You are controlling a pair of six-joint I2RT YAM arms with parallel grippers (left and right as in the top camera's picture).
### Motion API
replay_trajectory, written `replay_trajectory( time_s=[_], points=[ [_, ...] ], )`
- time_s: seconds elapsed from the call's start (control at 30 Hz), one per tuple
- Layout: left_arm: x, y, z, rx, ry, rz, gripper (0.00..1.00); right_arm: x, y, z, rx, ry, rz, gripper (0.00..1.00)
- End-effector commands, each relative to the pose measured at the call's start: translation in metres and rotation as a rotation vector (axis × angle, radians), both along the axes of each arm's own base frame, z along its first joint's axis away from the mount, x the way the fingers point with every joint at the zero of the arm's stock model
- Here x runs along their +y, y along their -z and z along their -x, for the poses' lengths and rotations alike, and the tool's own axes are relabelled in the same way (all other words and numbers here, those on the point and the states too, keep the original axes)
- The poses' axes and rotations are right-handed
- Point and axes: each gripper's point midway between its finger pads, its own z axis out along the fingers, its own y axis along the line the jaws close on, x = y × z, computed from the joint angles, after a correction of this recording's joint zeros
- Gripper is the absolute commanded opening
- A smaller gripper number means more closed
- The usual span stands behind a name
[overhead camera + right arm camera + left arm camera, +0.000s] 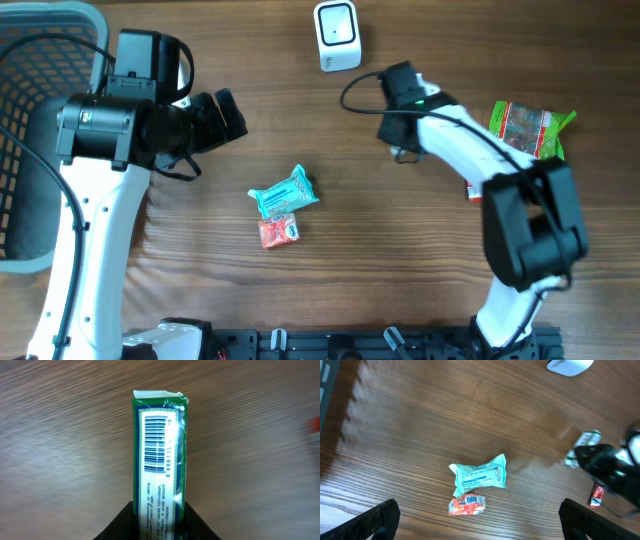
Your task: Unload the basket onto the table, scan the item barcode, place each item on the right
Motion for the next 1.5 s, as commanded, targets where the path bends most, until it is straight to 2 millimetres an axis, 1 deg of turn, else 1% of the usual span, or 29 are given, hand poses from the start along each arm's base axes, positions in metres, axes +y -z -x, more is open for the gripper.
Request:
replay_trajectory(
  time_s=[0.0,0.03,0.1,0.17,0.2,0.33,0.4,0.43,0.53,0.6,0.63,0.7,0.83,0.9,1.0,1.1,1.23,1.37,1.47],
  points=[
    [0.003,-0.002,-0.001,-0.006,-0.011,-0.007,1.00,-0.046,-0.041,0.004,-0.003,-0.160,0.215,0.28],
    [0.004,-0.002,-0.001,-0.006,-0.011,-0.008,1.00,-0.061,-0.040,0.014,0.062,-0.226,0.285,0.29],
    [0.004,-0.002,-0.001,-0.006,-0.011,-0.008,1.00,-0.070,-0.037,0.024,0.123,-0.256,0.322,0.31],
    [0.003,-0.002,-0.001,-0.006,-0.011,-0.007,1.00,-0.070,-0.028,0.032,0.164,-0.249,0.325,0.32],
    [0.003,-0.002,-0.001,-0.006,-0.011,-0.007,1.00,-0.072,-0.025,0.032,0.163,-0.241,0.344,0.33],
    [0.003,-0.002,-0.001,-0.006,-0.011,-0.007,1.00,-0.083,-0.012,0.039,0.152,-0.193,0.483,0.32],
    [0.004,-0.002,-0.001,-0.006,-0.011,-0.008,1.00,-0.080,-0.004,0.043,0.154,-0.209,0.507,0.33],
    [0.004,-0.002,-0.001,-0.006,-0.011,-0.008,1.00,-0.077,-0.001,0.043,0.144,-0.209,0.516,0.35],
    [0.004,-0.002,-0.001,-0.006,-0.011,-0.008,1.00,-0.075,-0.001,0.041,0.126,-0.196,0.512,0.43],
    [0.003,-0.002,-0.001,-0.006,-0.011,-0.007,1.00,-0.077,-0.002,0.040,0.135,-0.187,0.468,0.57],
    [0.004,-0.002,-0.001,-0.006,-0.011,-0.008,1.00,-0.075,0.001,0.039,0.146,-0.208,0.423,0.60],
    [0.003,-0.002,-0.001,-0.006,-0.011,-0.007,1.00,-0.066,0.010,0.039,0.175,-0.282,0.311,0.60],
    [0.003,-0.002,-0.001,-0.006,-0.011,-0.007,1.00,-0.048,0.020,0.036,0.176,-0.347,0.029,0.58],
    [0.003,-0.002,-0.001,-0.006,-0.011,-0.007,1.00,-0.050,0.021,0.032,0.163,-0.329,-0.017,0.55],
    [0.004,-0.002,-0.001,-0.006,-0.011,-0.008,1.00,-0.063,0.022,0.024,0.138,-0.296,0.005,0.49],
    [0.003,-0.002,-0.001,-0.006,-0.011,-0.007,1.00,-0.074,0.018,0.021,0.129,-0.278,0.078,0.42],
    [0.004,-0.002,-0.001,-0.006,-0.011,-0.008,1.00,-0.074,0.016,0.020,0.126,-0.285,0.137,0.34],
    [0.004,-0.002,-0.001,-0.006,-0.011,-0.008,1.00,-0.071,0.013,0.020,0.119,-0.294,0.206,0.34],
    [0.004,-0.002,-0.001,-0.006,-0.011,-0.008,1.00,-0.073,0.008,0.019,0.109,-0.277,0.297,0.33]
  ],
)
